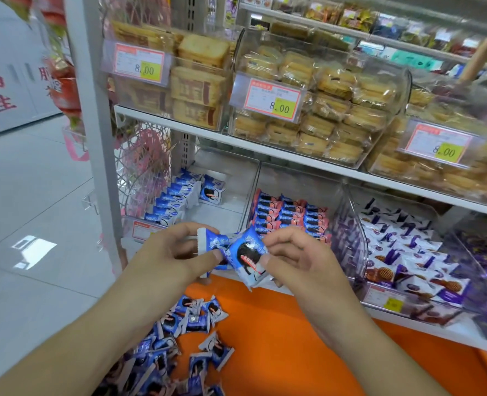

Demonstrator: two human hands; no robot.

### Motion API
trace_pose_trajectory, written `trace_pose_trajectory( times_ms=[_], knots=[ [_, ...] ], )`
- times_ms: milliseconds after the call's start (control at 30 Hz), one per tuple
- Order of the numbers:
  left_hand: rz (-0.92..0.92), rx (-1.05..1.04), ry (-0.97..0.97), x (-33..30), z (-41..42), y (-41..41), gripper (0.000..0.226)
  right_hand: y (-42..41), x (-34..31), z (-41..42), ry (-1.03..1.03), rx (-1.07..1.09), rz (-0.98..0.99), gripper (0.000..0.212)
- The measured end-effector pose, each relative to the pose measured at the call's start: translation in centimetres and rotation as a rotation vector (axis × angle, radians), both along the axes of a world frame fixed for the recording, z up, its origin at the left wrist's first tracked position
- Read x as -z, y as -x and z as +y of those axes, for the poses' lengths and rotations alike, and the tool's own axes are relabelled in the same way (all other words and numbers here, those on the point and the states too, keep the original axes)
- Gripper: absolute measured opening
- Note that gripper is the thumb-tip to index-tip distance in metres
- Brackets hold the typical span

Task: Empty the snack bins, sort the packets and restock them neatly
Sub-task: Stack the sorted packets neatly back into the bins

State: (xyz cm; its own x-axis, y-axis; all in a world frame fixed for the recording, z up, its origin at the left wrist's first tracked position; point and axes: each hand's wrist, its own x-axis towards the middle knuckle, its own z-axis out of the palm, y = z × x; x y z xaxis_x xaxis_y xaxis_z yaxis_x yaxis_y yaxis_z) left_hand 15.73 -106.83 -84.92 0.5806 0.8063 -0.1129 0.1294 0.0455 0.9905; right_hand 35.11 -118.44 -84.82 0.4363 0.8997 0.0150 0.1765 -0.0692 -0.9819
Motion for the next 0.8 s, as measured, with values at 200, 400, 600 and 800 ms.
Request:
trace_pose_trajectory(
  times_ms=[200, 400, 600, 800],
  knots=[
    [-0.126, 0.021, 0.225, 0.9, 0.6, -0.5, 0.03, 0.6, 0.1, 0.1, -0.005, -0.02, -0.243, 0.025],
    [0.125, 0.223, -0.016, 0.2, -0.1, 0.2, 0.04, 0.9, 0.4, 0.1, 0.02, -0.037, -0.393, 0.022],
    [0.158, 0.234, -0.06, -0.2, 0.2, 0.6, 0.035, 1.1, -0.1, 0.3, 0.07, -0.088, -0.539, 0.021],
    [0.16, 0.314, -0.127, -0.6, 1.2, 1.2, 0.039, 1.0, -0.3, 1.0, 0.183, -0.232, -0.379, 0.028]
  ],
)
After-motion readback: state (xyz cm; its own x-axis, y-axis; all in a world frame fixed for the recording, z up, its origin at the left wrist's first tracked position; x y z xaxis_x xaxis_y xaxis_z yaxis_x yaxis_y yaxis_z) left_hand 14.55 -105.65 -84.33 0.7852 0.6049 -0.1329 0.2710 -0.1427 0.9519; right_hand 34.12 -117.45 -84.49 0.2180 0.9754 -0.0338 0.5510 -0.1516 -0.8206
